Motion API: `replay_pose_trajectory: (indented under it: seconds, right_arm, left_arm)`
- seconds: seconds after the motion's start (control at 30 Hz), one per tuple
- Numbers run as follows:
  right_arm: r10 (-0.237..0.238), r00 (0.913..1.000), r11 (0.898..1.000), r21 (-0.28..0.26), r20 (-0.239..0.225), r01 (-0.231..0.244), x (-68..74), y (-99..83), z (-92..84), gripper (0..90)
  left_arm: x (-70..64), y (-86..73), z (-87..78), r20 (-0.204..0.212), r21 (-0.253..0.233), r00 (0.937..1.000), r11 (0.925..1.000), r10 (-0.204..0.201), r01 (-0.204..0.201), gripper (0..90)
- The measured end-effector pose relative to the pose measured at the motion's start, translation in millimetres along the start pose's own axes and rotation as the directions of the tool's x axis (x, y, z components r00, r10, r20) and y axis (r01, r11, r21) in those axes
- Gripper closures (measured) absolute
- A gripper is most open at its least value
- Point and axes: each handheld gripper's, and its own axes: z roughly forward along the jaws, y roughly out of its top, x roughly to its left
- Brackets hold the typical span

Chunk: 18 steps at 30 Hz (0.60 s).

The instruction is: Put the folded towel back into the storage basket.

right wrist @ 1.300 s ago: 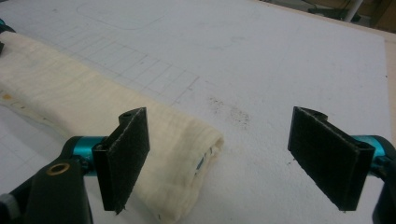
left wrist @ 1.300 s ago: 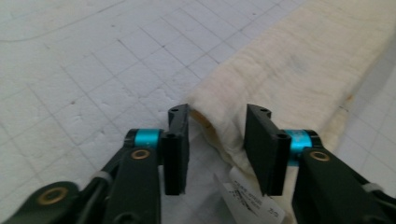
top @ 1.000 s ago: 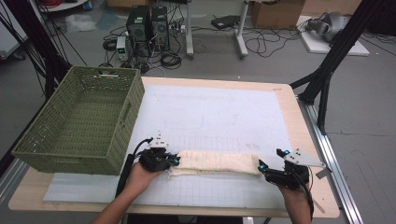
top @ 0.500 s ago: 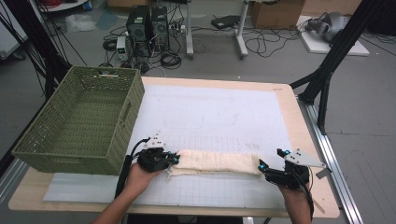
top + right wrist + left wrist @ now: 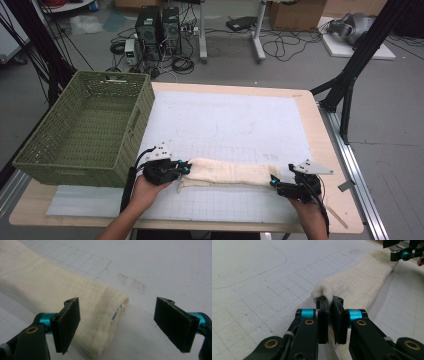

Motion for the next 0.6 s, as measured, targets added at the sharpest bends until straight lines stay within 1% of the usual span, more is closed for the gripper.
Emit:
replay_pose_trajectory:
  seconds: [0.03, 0.07, 0.1, 0.13, 0.17, 0.2, 0.23, 0.3, 0.33, 0.37, 0.4, 0.43, 0.47, 0.5, 0.53, 0.57, 0.6]
  right_arm:
    - [-0.01, 0.9999, 1.0, 0.001, -0.004, 0.01, 1.9, 0.5, 2.7, 23.1]
    - [-0.01, 0.9999, 1.0, 0.001, -0.004, 0.01, 1.9, 0.5, 2.7, 23.1]
    - [-0.005, 0.9999, 1.0, 0.021, -0.014, 0.006, 3.3, 0.2, 6.1, 27.4]
    - [-0.008, 0.9998, 1.0, 0.025, -0.02, 0.008, 3.3, 0.1, 7.4, 31.5]
    - [-0.008, 0.9998, 1.0, 0.025, -0.02, 0.008, 3.3, 0.1, 7.4, 31.5]
    - [-0.003, 0.9995, 0.999, 0.036, -0.031, 0.005, 4.4, 0.1, 9.3, 32.6]
    - [-0.003, 0.9995, 0.999, 0.036, -0.031, 0.005, 4.4, 0.1, 9.3, 32.6]
    - [-0.004, 0.9991, 0.999, 0.036, -0.041, 0.005, 4.0, 0.7, 10.5, 39.6]
    - [0.013, 0.9986, 0.998, 0.06, -0.052, -0.01, 3.8, 0.1, 12.1, 43.4]
    - [0.013, 0.9986, 0.998, 0.06, -0.052, -0.01, 3.8, 0.1, 12.1, 43.4]
    - [0.047, 0.9967, 0.995, 0.096, -0.067, -0.04, 2.9, -3.0, 17.7, 45.3]
    - [0.059, 0.9959, 0.995, 0.089, -0.068, -0.053, 2.5, -3.3, 17.8, 47.1]
    - [0.063, 0.9954, 0.994, 0.095, -0.072, -0.056, 1.8, -2.7, 17.5, 50.0]
    - [0.063, 0.9954, 0.994, 0.095, -0.072, -0.056, 1.8, -2.7, 17.5, 50.0]
    - [0.062, 0.9952, 0.994, 0.098, -0.075, -0.055, 1.7, -2.5, 17.4, 55.6]
    - [0.065, 0.9925, 0.993, 0.101, -0.103, -0.055, 1.6, -1.7, 17.2, 65.4]
    - [0.068, 0.9893, 0.993, 0.102, -0.129, -0.055, 1.8, -1.5, 17.5, 72.4]
  left_arm:
    - [0.0, 0.0, -0.2, 0.0, 0.0, 1.0, 1.0, 0.0, 0.0, 83.7]
    - [-0.1, -0.1, -0.3, 0.0, -0.001, 1.0, 1.0, 0.001, -0.001, 83.7]
    - [-0.3, -0.2, -0.5, -0.002, -0.002, 1.0, 1.0, 0.007, -0.007, 83.6]
    - [-0.8, -0.4, -1.0, 0.001, -0.008, 0.9999, 0.9998, 0.017, -0.017, 83.6]
    - [-0.8, -0.4, -1.0, 0.001, -0.008, 0.9999, 0.9998, 0.017, -0.017, 83.6]
    - [-1.3, -0.6, -1.5, 0.002, -0.016, 0.9996, 0.9995, 0.027, -0.027, 83.5]
    - [-1.6, -0.7, -1.7, 0.002, -0.023, 0.9995, 0.9992, 0.031, -0.031, 83.5]
    - [-2.0, -1.0, -2.9, 0.001, -0.033, 0.9989, 0.9984, 0.046, -0.046, 83.5]
    - [-1.7, -1.4, -3.3, 0.002, -0.034, 0.9987, 0.9981, 0.051, -0.051, 83.5]
    - [-1.7, -1.6, -3.4, 0.002, -0.034, 0.9987, 0.9982, 0.05, -0.05, 83.5]
    - [-1.2, -2.4, -3.3, 0.003, -0.032, 0.9987, 0.9982, 0.051, -0.05, 83.6]
    - [-1.1, -2.8, -3.2, 0.003, -0.031, 0.9988, 0.9983, 0.049, -0.049, 83.5]
    - [-1.0, -3.3, -2.9, 0.002, -0.028, 0.9989, 0.9985, 0.048, -0.048, 83.5]
    - [-1.0, -3.7, -2.8, 0.003, -0.026, 0.9988, 0.9985, 0.048, -0.048, 83.5]
    - [-1.3, -3.9, -2.9, 0.003, -0.024, 0.9987, 0.9984, 0.052, -0.052, 83.6]
    - [-1.4, -3.8, -3.0, 0.002, -0.024, 0.9984, 0.9982, 0.056, -0.056, 83.6]
    - [-1.4, -3.6, -3.4, 0.0, -0.024, 0.9984, 0.9981, 0.057, -0.057, 83.8]
